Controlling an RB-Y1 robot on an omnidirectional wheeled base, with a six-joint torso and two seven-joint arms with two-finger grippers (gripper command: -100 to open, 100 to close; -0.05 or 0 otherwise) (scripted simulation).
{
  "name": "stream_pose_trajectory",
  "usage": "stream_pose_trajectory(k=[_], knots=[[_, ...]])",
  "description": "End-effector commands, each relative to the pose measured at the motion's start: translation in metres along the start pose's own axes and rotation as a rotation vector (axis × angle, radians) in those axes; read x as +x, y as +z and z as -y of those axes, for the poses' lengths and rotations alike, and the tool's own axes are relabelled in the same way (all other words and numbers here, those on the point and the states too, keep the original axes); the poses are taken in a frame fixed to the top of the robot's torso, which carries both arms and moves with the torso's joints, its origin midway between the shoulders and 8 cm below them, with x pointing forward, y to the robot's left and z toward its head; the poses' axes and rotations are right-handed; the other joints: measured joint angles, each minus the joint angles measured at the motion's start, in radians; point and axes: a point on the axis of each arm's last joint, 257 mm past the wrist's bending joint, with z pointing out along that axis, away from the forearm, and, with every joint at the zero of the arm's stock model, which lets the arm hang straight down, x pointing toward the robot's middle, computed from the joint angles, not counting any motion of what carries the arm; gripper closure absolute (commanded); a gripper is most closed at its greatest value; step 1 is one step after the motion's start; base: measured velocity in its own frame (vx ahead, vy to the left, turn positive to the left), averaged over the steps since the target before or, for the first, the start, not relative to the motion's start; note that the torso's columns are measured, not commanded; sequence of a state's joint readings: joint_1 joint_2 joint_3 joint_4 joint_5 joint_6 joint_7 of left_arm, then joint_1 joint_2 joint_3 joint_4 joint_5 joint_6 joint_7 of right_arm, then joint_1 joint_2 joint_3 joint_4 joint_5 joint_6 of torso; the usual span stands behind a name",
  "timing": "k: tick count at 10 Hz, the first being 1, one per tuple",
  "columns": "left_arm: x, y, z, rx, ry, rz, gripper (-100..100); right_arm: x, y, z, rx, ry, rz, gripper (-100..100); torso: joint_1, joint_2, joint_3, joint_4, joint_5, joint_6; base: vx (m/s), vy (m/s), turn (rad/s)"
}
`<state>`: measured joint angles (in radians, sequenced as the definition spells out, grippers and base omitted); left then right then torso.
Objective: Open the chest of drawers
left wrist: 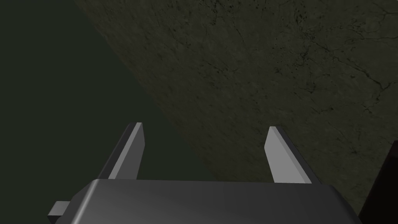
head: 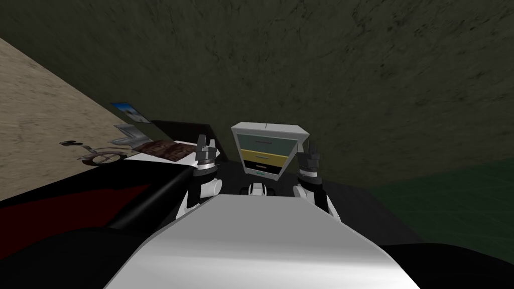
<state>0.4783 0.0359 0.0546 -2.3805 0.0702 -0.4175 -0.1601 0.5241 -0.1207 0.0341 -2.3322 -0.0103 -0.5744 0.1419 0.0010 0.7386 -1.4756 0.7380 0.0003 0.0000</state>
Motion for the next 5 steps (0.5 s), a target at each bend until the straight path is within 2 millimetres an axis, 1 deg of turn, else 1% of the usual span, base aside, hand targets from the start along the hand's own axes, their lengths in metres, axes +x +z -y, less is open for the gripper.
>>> stream_pose_trajectory(k=[1,5], knots=[[0.0,0.0,0.0,0.0,0.0,0.0,0,0.01,-0.002,0.014,0.037,-0.126,-0.072,-100,-0.001,0.001,0.0,0.0,0.0,0.0,0.032,0.113,-0.006],[0.0,0.0,0.0,0.0,0.0,0.0,0,0.022,-0.006,0.044,0.094,-0.358,-0.178,-100,-0.001,-0.001,-0.001,0.0,0.0,0.0,0.03,0.125,-0.008]])
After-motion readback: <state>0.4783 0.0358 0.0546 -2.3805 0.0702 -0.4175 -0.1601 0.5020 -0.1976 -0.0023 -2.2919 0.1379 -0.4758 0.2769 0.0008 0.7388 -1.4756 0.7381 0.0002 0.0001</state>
